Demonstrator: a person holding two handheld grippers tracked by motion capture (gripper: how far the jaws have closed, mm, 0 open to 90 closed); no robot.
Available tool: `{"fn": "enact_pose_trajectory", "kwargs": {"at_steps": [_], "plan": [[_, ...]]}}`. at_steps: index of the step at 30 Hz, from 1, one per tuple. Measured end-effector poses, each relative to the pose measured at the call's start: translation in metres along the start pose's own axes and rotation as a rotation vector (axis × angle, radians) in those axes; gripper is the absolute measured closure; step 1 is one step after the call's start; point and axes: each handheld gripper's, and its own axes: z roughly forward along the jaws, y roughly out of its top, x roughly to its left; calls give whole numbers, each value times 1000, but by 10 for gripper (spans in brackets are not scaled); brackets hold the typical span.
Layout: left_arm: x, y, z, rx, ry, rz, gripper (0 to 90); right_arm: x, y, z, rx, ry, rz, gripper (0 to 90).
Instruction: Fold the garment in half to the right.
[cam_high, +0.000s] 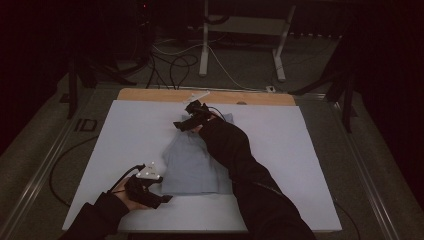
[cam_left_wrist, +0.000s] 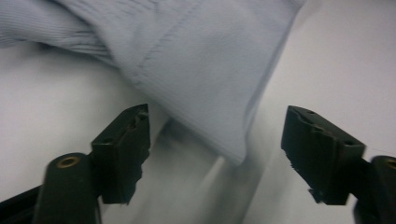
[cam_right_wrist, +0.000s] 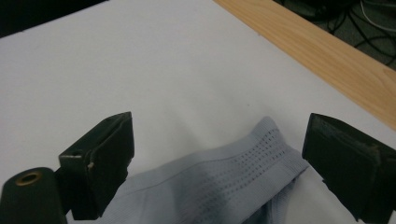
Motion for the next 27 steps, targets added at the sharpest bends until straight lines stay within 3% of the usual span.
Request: {"fn": "enact_pose_trajectory", "kwargs": {"at_steps": [3, 5, 6, 9, 11, 14, 20, 27], "plan": [[-1, 2, 1, -8, -17, 5, 362, -6, -1, 7, 26, -25, 17, 129], [-2, 4, 1, -6, -16, 6, 375, -8, -2, 9, 27, -30, 23, 130], [-2, 5, 1, -13, -22, 0, 435, -11, -2, 13, 36, -37, 49, 137], [-3, 7, 1, -10, -31, 4, 453, -13, -2, 14, 42, -40, 53, 140], [-3, 8, 2, -12, -35, 7, 589, -19, -2, 20, 63, -54, 76, 186], [-5, 10, 4, -8, -41, 18, 627, -21, -1, 21, 64, -64, 74, 191], [-5, 11, 4, -3, -37, 6, 813, -26, -1, 27, 86, -64, 93, 231], [-7, 15, 2, -13, -33, 5, 866, -33, 1, 39, 126, -98, 108, 302]]}}
